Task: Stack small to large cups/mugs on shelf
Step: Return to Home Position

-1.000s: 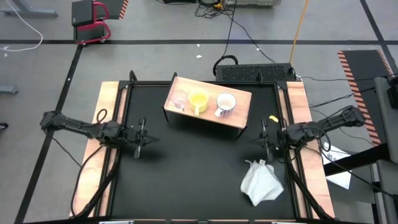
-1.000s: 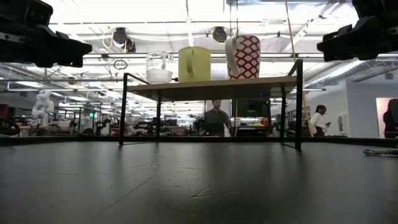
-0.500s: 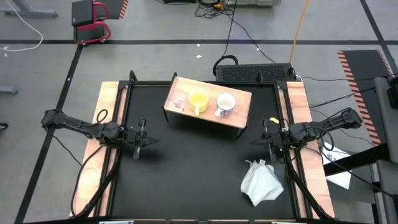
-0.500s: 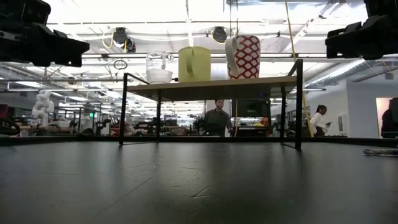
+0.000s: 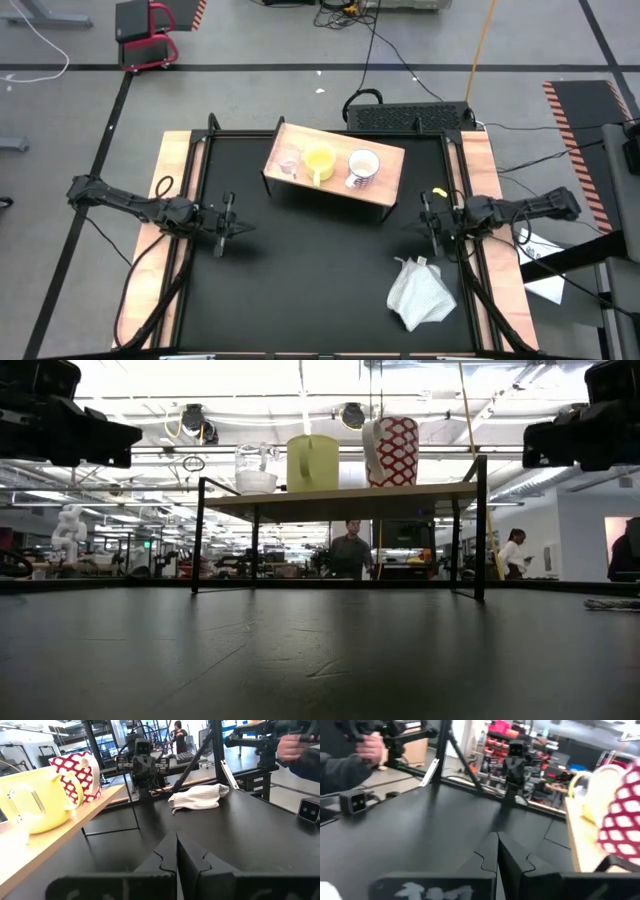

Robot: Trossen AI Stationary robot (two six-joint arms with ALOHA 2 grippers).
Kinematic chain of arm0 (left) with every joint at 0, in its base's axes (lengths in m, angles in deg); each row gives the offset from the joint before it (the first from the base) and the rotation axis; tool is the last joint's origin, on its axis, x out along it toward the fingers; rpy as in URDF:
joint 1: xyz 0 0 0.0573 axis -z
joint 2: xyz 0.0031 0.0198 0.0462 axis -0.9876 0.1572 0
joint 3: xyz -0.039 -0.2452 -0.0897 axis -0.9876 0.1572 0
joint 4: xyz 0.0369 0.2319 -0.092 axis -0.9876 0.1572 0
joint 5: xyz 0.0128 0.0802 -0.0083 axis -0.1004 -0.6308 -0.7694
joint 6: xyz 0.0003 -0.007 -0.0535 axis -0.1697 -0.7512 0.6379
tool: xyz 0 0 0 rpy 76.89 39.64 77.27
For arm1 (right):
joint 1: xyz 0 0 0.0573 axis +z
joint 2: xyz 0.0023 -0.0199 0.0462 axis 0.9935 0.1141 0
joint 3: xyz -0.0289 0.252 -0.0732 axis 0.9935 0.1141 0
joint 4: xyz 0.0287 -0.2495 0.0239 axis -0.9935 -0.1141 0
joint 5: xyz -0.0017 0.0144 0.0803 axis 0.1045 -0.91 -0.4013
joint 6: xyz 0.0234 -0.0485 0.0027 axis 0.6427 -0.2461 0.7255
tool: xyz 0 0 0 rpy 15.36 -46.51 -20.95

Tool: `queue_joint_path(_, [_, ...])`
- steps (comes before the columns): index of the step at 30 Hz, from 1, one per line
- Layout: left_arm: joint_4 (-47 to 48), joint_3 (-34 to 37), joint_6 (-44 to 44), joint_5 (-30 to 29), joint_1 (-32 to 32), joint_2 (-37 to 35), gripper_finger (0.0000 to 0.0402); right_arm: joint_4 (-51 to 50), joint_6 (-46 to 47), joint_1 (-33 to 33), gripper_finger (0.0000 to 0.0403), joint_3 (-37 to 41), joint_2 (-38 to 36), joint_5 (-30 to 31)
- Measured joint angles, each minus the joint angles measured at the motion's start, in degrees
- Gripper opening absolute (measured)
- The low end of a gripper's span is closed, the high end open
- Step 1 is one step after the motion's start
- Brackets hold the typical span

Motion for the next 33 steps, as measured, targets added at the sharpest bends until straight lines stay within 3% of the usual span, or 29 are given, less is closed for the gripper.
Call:
queue_joint_path(4, [0.5, 0.0, 0.3, 0.0, 0.0, 0.0, 0.0010, -0.7, -0.7, -3.3, 0.0000, 0.1, 0.0, -5.3])
queue_joint_path(10, [1.7, 0.0, 0.1, -1.5, 0.0, 0.0, 0.0003, -0.5, 0.2, -8.0, 0.0000, 0.2, 0.1, -8.5])
queue_joint_path(14, [1.9, 0.0, 0.3, -7.0, -0.1, 0.1, 0.0008, -0.5, 1.0, -10.8, 0.0000, 0.2, 0.1, -8.7])
queue_joint_path(21, [0.3, 0.0, -0.4, -9.1, -2.3, 0.1, 0.0003, 3.0, 3.2, -15.4, 0.0000, 0.2, 1.9, -8.7])
queue_joint_path(29, [-4.6, 0.0, -0.6, -2.3, -5.3, 0.0, 0.0002, 11.6, 5.5, -17.2, 0.0000, 0.3, 7.9, -11.7])
queue_joint_path(33, [-3.1, 0.0, -1.4, -1.9, -6.5, 0.1, 0.0001, 13.7, 5.5, -17.2, 0.0000, 0.3, 11.3, -11.7])
